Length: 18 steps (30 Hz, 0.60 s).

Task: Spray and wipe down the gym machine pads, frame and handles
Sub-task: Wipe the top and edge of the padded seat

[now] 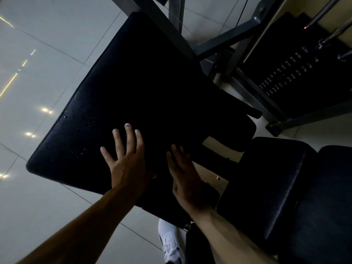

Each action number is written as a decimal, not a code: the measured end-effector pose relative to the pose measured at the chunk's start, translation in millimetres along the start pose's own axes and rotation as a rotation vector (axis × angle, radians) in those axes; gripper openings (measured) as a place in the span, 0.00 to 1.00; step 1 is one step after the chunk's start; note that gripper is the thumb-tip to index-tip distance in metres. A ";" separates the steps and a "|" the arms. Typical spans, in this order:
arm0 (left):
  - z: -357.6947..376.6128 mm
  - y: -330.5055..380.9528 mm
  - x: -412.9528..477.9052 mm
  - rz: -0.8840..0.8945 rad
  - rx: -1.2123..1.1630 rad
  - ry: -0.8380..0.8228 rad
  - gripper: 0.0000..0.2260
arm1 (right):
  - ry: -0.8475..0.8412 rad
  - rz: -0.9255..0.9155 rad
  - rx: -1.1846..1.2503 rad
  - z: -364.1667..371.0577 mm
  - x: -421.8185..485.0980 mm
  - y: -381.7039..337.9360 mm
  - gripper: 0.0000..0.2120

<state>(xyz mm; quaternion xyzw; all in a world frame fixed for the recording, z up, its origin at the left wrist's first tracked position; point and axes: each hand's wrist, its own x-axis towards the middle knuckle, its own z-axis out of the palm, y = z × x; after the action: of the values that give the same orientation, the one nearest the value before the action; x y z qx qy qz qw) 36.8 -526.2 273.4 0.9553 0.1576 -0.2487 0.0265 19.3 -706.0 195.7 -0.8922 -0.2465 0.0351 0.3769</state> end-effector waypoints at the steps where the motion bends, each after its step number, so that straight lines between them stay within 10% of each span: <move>1: 0.5 0.1 -0.3 -0.002 0.001 0.005 0.67 | 0.021 -0.018 -0.010 -4.7 16.0 8.4 0.34; 7: -3.6 -3.0 -2.3 0.037 -0.045 0.022 0.66 | 0.260 0.438 0.035 -16.6 137.5 18.8 0.26; 14: -7.5 -64.1 -36.8 -0.020 -0.083 0.258 0.55 | -0.022 -0.193 -0.143 36.7 48.9 -60.1 0.28; 18: -15.7 -110.7 -47.9 -0.163 -0.114 0.224 0.58 | -0.014 -0.231 -0.233 22.9 116.5 -37.1 0.32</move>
<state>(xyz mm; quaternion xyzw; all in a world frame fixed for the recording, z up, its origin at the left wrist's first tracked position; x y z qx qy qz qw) -30.2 -432.9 313.4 0.9581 0.2504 -0.1327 0.0427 100.4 -614.6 219.3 -0.8952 -0.3525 -0.0313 0.2708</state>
